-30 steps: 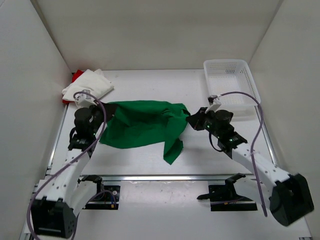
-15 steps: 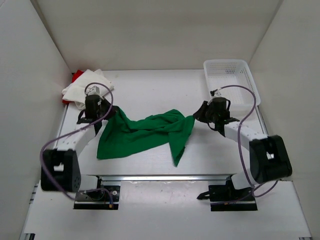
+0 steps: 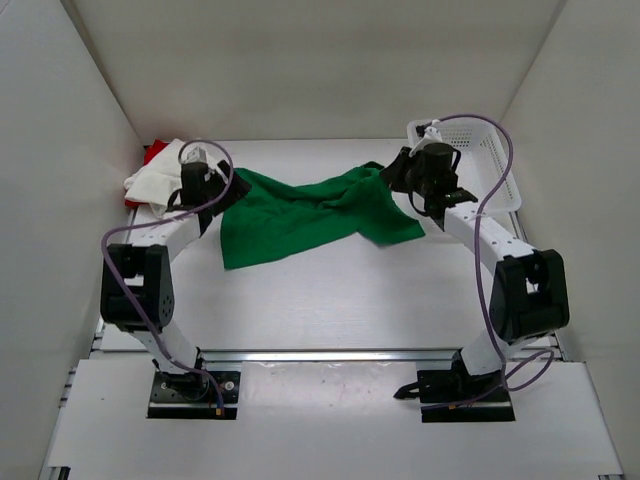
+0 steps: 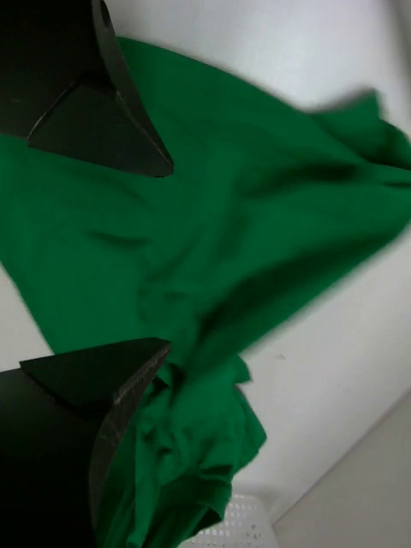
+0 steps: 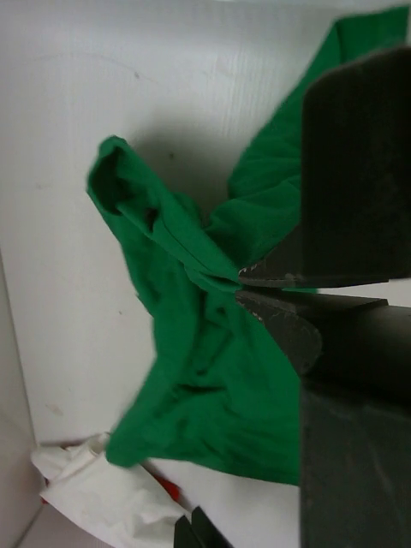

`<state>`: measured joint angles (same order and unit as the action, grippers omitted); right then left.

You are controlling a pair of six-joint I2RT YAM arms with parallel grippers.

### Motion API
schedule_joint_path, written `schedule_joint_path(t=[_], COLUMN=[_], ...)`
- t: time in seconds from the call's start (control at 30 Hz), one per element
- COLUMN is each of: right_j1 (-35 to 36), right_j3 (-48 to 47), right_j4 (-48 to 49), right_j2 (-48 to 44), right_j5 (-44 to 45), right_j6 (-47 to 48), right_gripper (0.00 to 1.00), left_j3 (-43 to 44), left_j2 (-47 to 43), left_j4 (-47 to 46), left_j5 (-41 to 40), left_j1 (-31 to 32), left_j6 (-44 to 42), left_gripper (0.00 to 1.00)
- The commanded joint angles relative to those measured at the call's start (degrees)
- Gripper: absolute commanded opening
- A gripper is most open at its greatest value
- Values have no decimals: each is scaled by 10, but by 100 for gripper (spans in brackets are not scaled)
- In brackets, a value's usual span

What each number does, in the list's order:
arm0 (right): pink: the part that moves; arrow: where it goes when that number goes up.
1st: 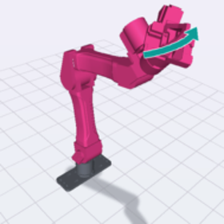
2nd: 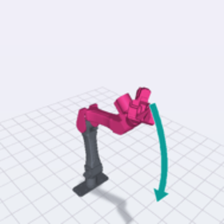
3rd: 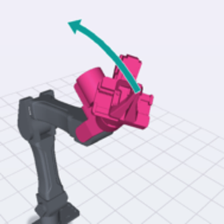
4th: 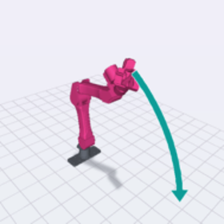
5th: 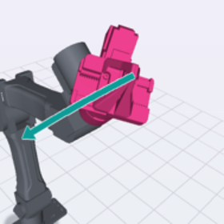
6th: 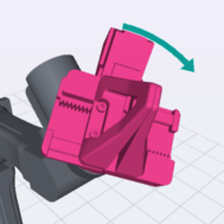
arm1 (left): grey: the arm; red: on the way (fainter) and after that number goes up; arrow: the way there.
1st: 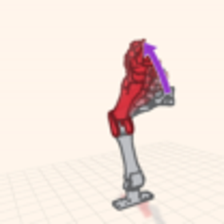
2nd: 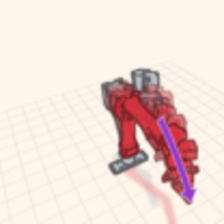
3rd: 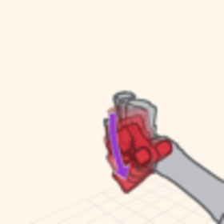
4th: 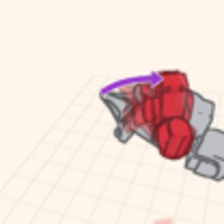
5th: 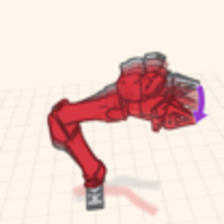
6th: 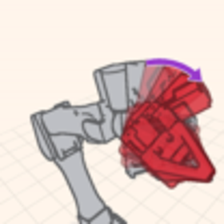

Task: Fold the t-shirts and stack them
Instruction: Flatten out the tshirt

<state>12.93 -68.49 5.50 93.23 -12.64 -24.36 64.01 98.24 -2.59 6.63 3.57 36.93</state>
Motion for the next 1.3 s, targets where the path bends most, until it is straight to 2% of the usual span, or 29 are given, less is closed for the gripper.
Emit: schedule_joint_path(t=[0.0, 0.03, 0.07, 0.1, 0.17, 0.2, 0.23, 0.27, 0.3, 0.37, 0.43, 0.53, 0.6, 0.67, 0.73, 0.8, 1.0, 1.1, 1.17, 1.2, 1.27], right_j1=[31, 35, 37, 36, 22, 12, 9, 3, -5, -14, -32, -52, -67, -71, -77, -73, -69, -70, -68, -63, -60], right_j3=[46, 54, 62, 63, 67, 67, 64, 57, 47, 23, -4, -44, -71, -80, -80, -77, -80, -75, -74, -74, -70], right_j4=[-4, -3, -8, -7, -6, -1, 6, 4, 6, -5, -3, -9, -18, -20, -13, -11, 0, 11, 12, 9, 14], right_j2=[-66, -74, -82, -83, -85, -82, -81, -72, -55, -26, 3, 59, 77, 89, 92, 93, 93, 92, 88, 90, 85], right_j5=[7, 8, 13, 17, 4, 9, 9, 9, 2, -13, -14, -29, -47, -48, -53, -54, -70, -76, -78, -78, -77], right_j6=[3, 6, 9, 10, 5, 2, 4, 3, 0, 3, 2, -9, -16, -14, -12, -12, -15, -24, -20, -21, -25], right_gripper=[0, 0, 0, 0, 1, 0, 0, 0, 0, 0, 0, 0, 0, 0, 0, 0, 0, 0, 0, 0, 0], left_j3=[-107, -121, -150, -180, -232, -267, -287, -321, -349, -375, -389, -396, -400, -405, -421, -437, -450, -461, -466, -468, -464], left_j2=[-89, -119, -148, -164, -223, -250, -262, -283, -298, -299, -286, -259, -240, -232, -238, -255, -293, -281, -255, -250, -232], left_j4=[-46, -53, -46, -46, -50, -45, -49, -50, -50, -46, -56, -65, -67, -78, -83, -86, -67, -80, -99, -107, -117], left_j5=[9, 11, 4, 5, 5, -2, -2, -5, -9, -19, -7, -31, -40, -46, -60, -65, -96, -89, -82, -76, -69], left_j1=[-15, -18, -21, -22, -19, -14, -16, -15, -19, -21, -31, -32, -28, -32, -36, -36, -34, -23, -16, -17, -18], left_j6=[32, 36, 33, 32, 31, 30, 31, 34, 36, 39, 46, 60, 67, 77, 91, 103, 111, 125, 140, 149, 163], left_gripper=[89, 96, 98, 98, 93, 80, 58, 48, 39, 34, 36, 36, 44, 45, 47, 55, 65, 65, 58, 45, 43])
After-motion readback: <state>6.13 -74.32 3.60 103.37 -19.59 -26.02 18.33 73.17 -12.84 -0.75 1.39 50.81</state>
